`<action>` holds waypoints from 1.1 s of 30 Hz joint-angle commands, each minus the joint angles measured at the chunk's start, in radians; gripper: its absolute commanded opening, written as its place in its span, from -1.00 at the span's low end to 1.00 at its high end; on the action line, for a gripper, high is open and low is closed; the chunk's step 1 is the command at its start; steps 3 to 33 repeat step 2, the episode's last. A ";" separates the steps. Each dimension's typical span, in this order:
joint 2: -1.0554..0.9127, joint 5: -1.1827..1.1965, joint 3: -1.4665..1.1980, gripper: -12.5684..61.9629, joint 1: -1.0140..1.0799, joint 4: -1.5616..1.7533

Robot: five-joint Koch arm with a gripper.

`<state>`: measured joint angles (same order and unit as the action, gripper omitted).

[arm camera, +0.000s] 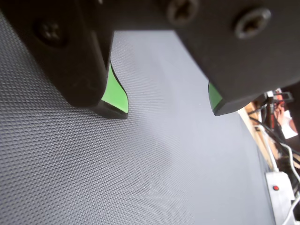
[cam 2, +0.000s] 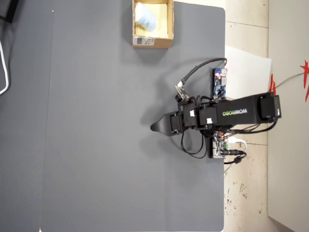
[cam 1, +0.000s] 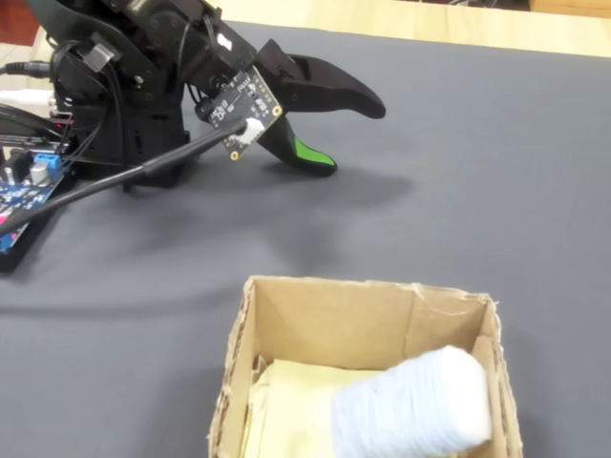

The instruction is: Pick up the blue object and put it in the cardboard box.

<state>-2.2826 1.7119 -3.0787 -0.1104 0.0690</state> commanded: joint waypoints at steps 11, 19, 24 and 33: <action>-0.083 0.012 -0.040 0.25 0.002 -0.066; -0.083 0.012 -0.040 0.25 0.002 -0.066; -0.083 0.012 -0.040 0.25 0.002 -0.066; -0.083 0.012 -0.040 0.25 0.002 -0.066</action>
